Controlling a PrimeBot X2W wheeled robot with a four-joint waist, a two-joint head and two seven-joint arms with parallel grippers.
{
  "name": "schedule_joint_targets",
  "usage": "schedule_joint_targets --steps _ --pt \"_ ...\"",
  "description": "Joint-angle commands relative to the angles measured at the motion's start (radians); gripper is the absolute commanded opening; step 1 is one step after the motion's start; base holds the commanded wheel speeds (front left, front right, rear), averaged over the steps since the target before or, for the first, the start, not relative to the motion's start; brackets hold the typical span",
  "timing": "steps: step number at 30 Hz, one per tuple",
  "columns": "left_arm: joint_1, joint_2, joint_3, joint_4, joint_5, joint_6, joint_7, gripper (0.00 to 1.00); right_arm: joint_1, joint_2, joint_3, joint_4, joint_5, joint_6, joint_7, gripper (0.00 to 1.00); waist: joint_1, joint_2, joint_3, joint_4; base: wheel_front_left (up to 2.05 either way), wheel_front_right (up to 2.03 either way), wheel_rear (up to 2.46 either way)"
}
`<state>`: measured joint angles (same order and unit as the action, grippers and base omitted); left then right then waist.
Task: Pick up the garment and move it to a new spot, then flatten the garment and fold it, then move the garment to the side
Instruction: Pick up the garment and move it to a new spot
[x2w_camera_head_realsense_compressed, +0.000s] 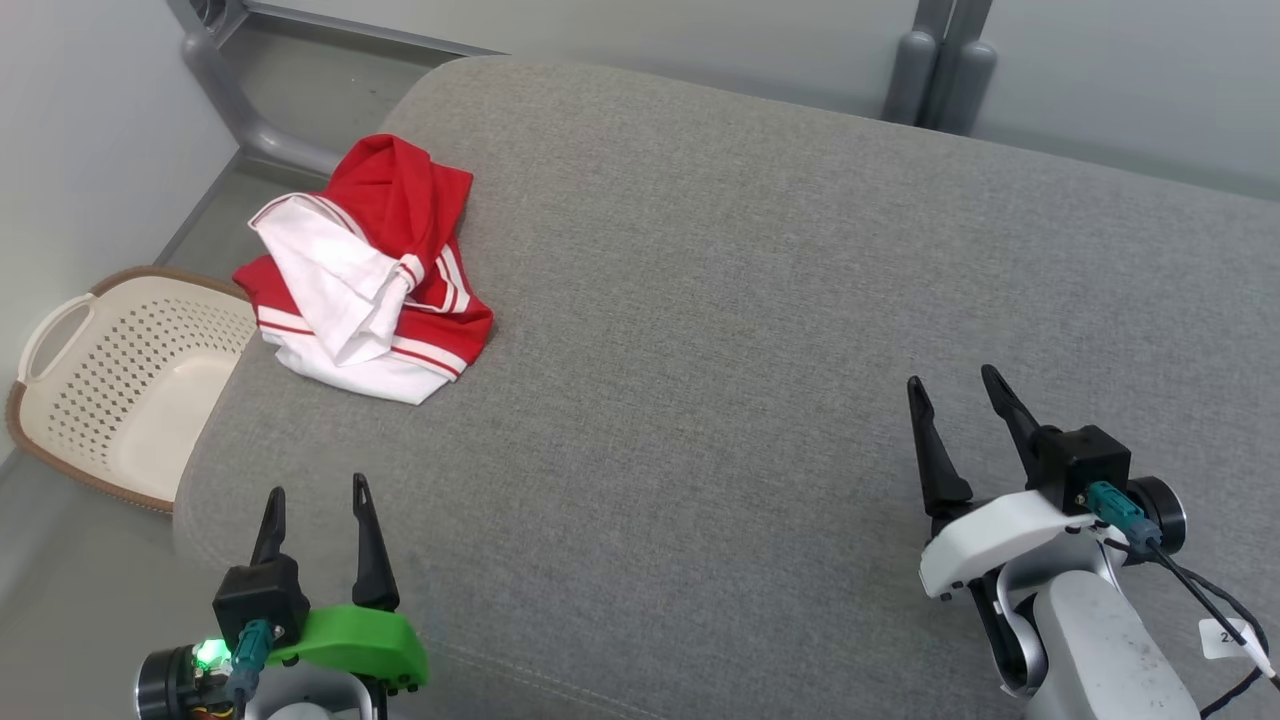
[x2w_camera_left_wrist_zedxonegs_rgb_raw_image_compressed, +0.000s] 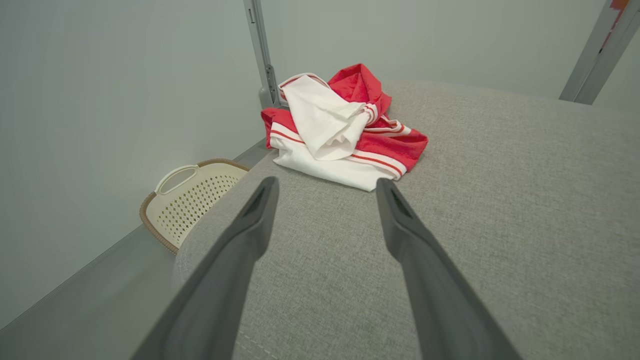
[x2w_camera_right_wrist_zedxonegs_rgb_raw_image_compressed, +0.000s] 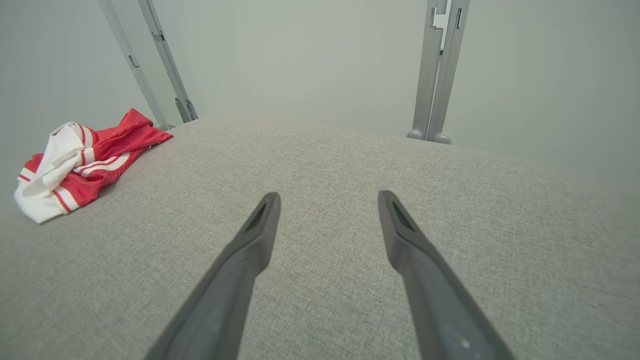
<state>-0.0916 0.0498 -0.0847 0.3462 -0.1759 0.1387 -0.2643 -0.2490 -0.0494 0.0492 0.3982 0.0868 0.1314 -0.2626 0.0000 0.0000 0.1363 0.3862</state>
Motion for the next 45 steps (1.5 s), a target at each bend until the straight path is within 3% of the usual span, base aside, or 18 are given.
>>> schedule_joint_targets --steps 1,13,22,35,45 --pt "0.011 0.002 0.004 -0.008 -0.004 0.003 0.000 1.00 0.002 -0.003 0.003 0.000 -0.006 -0.001 -0.003 1.00 0.0000 0.0000 0.002 0.020 0.00 0.00 0.00" --pt "-0.026 0.002 0.024 0.022 -0.064 0.004 0.000 1.00 -0.020 -0.003 0.019 -0.015 -0.023 -0.001 -0.003 1.00 0.0000 0.0000 0.044 0.015 0.00 0.00 0.00" --pt "-0.151 0.002 0.075 0.098 -0.118 -0.040 0.000 1.00 -0.065 -0.012 0.033 -0.043 -0.058 -0.001 -0.003 1.00 0.0000 0.0000 0.138 -0.033 0.00 0.00 0.00" --pt "-0.407 0.010 0.214 0.282 -0.060 -0.092 0.001 1.00 -0.141 -0.068 0.080 -0.111 -0.046 -0.001 -0.003 1.00 0.0000 0.0000 0.287 -0.133 0.00 0.00 0.00" --pt "-0.540 0.060 0.313 0.467 -0.021 -0.055 0.001 1.00 -0.183 -0.078 0.098 -0.167 -0.036 -0.001 -0.003 1.00 0.0000 0.0000 0.367 -0.206 0.00 0.00 0.00"
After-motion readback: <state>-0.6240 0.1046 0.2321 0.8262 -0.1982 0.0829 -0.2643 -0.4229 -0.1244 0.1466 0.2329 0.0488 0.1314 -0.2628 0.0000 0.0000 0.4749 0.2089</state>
